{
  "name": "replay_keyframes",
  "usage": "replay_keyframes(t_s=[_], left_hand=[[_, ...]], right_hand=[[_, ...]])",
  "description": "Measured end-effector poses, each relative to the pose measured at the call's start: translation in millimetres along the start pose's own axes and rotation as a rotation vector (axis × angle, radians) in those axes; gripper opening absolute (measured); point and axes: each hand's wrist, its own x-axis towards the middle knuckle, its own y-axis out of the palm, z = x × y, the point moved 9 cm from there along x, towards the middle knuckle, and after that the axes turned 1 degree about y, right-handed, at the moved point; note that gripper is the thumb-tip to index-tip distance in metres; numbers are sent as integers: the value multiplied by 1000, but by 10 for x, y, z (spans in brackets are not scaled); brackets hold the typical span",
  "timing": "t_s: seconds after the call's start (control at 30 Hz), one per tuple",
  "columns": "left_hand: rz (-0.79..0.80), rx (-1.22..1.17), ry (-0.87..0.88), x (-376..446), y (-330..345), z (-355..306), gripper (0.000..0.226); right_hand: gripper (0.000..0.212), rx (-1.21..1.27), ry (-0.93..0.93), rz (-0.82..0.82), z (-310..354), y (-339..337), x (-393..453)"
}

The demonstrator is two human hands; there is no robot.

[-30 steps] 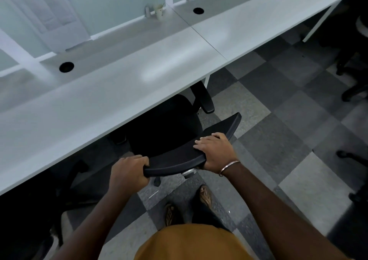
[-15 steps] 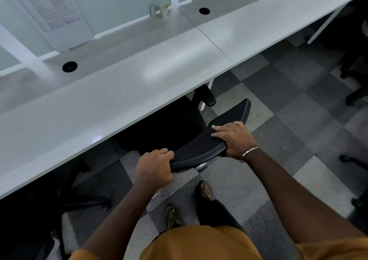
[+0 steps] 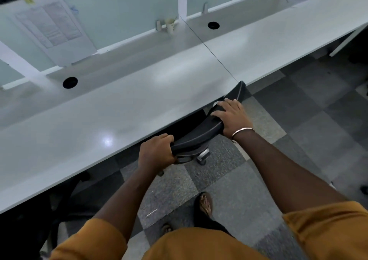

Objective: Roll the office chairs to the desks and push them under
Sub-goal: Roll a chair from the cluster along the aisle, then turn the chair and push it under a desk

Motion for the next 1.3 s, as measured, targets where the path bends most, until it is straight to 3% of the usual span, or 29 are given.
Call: replay_keyframes(t_s=[0.1,0.27,0.6,0.7,0.87,1.03,1.3], left_hand=[[23,39,16,153,14,92,33],[102,72,-35,159,13,668,33],[82,97,-32,243,74,608,37],[113,80,-26,233,95,609,36],[101,58,-18,134,63,615,34],[-8,21,20,-58,12,618,35],[-65,2,195,-330,-26,161,75]], right_hand=[[50,28,-5,-2,-20,53,92],[47,114,-39,-75,485,149,115],[44,111,-27,-87,356,164,150],[55,123,33,-110,368,110,83],[98,282,275,-127,414,25,-126],[101,428,327,-143,631,171,-450],[105,548,343,-164,895,301,-984]])
